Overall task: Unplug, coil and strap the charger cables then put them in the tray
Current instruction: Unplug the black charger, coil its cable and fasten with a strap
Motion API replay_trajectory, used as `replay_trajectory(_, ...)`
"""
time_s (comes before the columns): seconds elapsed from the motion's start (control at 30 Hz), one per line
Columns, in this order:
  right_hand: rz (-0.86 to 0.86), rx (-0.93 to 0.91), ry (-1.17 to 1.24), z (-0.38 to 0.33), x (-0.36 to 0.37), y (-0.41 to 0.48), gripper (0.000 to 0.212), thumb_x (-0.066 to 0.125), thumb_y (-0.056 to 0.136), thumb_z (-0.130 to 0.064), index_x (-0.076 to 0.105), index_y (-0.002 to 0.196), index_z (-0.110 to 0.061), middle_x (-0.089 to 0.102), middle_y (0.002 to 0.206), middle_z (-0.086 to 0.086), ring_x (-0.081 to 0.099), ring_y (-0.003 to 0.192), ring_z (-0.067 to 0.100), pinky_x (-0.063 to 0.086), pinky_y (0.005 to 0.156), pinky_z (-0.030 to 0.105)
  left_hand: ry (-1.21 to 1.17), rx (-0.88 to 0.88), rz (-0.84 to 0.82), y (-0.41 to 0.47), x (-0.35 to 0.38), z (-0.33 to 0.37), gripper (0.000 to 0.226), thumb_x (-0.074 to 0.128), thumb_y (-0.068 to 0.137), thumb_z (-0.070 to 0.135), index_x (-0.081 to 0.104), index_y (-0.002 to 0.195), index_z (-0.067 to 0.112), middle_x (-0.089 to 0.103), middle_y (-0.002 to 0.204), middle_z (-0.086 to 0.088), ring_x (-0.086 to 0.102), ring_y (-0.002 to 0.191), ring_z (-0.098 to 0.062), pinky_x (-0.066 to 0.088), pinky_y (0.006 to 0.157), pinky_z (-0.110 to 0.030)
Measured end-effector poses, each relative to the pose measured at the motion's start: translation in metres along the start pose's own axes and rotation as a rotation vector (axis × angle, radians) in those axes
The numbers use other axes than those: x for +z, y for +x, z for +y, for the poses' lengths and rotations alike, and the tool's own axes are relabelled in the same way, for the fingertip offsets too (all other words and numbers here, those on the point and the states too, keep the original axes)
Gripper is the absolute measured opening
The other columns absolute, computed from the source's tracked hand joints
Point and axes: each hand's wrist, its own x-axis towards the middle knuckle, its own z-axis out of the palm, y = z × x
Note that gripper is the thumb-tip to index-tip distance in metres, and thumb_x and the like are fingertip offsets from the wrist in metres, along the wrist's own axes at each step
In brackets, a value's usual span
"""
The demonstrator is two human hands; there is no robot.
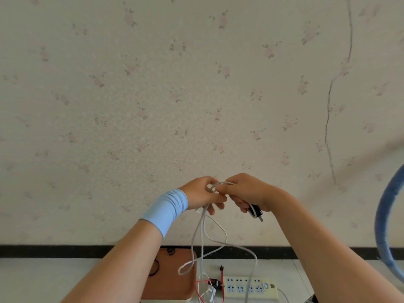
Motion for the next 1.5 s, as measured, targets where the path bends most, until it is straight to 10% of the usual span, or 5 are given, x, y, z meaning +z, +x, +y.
replay_trajectory(0.43, 0.369, 0.015, 0.222, 0.010, -0.011, 0.012, 0.023, 0.052, 0.103, -0.022, 0.068, 0.098, -0.006, 0.041, 0.053, -0.006, 0.034, 0.044, 0.013, 0.030, 0.045, 0.025, -0.244, -0.133, 0.380, 0.006, -0.029, -0.016, 0.029, 0.071, 0.087, 0.038, 0.074, 0.087, 0.009, 0.058, 0.065, 0.001, 0.058, 0.058, -0.016, 0.059, 0.086, -0.039)
replay_trajectory(0.73, 0.087, 0.063, -0.157, -0.002, 0.010, 0.005, 0.061, 0.070, 0.075, -0.073, 0.069, 0.115, -0.028, 0.068, 0.098, -0.001, 0.060, 0.067, 0.011, 0.050, 0.060, 0.027, -0.374, -0.068, 0.758, 0.007, -0.028, -0.008, 0.058, 0.058, 0.092, 0.052, 0.064, 0.074, -0.003, 0.033, 0.046, 0.004, 0.026, 0.037, -0.013, 0.029, 0.039, -0.020)
replay_trajectory(1.07, -0.075, 0.018, -0.133, -0.005, 0.038, 0.001, 0.043, 0.075, 0.077, -0.065, 0.078, 0.086, -0.023, 0.059, 0.077, -0.004, 0.051, 0.065, 0.013, 0.047, 0.064, 0.027, -1.027, -0.034, 0.610, 0.005, -0.009, 0.011, 0.044, 0.058, 0.093, 0.050, 0.049, 0.072, 0.013, 0.023, 0.055, 0.003, 0.021, 0.040, -0.008, 0.019, 0.034, -0.019)
replay_trajectory(1.27, 0.021, -0.026, 0.176, -0.010, 0.032, 0.002, 0.032, 0.069, 0.092, -0.047, 0.068, 0.078, -0.018, 0.054, 0.061, -0.005, 0.046, 0.050, 0.011, 0.045, 0.054, 0.027, -1.189, 0.064, 0.519, 0.003, -0.017, 0.016, 0.042, 0.056, 0.092, 0.051, 0.056, 0.103, 0.010, 0.047, 0.055, 0.000, 0.045, 0.045, -0.010, 0.056, 0.057, -0.027)
replay_trajectory(1.5, 0.124, 0.019, 0.310, -0.006, 0.013, 0.002, 0.044, 0.062, 0.094, -0.052, 0.073, 0.088, -0.010, 0.047, 0.060, -0.004, 0.039, 0.048, 0.012, 0.038, 0.050, 0.028, -0.844, 0.121, 0.287, -0.002, -0.024, 0.006, 0.051, 0.069, 0.084, 0.028, 0.057, 0.123, -0.003, 0.062, 0.076, -0.008, 0.062, 0.067, -0.014, 0.057, 0.088, -0.041)
